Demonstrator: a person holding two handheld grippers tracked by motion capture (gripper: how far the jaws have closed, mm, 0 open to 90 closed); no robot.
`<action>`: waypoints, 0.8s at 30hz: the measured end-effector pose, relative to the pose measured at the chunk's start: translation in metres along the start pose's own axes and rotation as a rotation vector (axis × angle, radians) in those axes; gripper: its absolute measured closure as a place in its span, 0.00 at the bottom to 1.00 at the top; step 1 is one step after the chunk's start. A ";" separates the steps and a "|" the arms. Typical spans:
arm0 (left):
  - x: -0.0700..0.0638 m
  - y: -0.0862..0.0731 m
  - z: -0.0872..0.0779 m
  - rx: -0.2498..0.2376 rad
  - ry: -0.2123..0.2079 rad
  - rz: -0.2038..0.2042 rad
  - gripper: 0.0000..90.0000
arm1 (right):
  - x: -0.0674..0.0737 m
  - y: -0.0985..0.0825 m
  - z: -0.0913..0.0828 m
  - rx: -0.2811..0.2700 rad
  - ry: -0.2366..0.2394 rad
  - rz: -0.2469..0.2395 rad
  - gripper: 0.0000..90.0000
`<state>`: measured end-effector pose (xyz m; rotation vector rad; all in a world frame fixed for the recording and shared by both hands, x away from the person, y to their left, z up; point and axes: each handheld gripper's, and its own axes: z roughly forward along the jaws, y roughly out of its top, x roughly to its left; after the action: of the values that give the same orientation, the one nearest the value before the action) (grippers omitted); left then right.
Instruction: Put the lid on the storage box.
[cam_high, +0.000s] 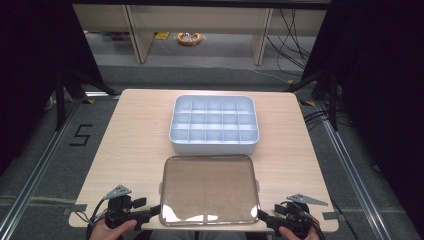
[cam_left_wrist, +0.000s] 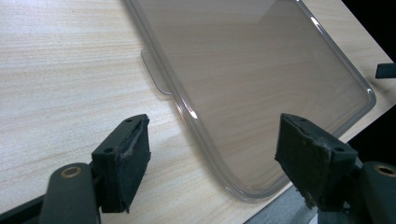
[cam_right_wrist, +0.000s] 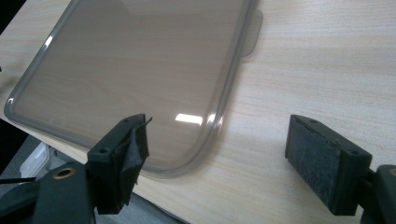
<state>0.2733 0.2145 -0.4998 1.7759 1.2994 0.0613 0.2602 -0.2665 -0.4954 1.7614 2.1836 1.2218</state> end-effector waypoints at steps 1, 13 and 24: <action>0.000 0.000 0.000 0.002 -0.001 0.002 0.28 | 0.002 0.000 0.000 0.011 0.003 0.034 0.25; -0.002 0.000 0.001 0.000 0.003 0.007 0.28 | 0.001 0.000 0.001 0.011 -0.002 0.027 0.24; -0.004 -0.001 0.002 0.000 0.009 0.024 0.28 | 0.000 0.001 0.002 -0.014 0.036 0.010 0.23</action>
<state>0.2721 0.2101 -0.4996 1.7928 1.2843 0.0827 0.2617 -0.2651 -0.4958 1.7605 2.1831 1.2779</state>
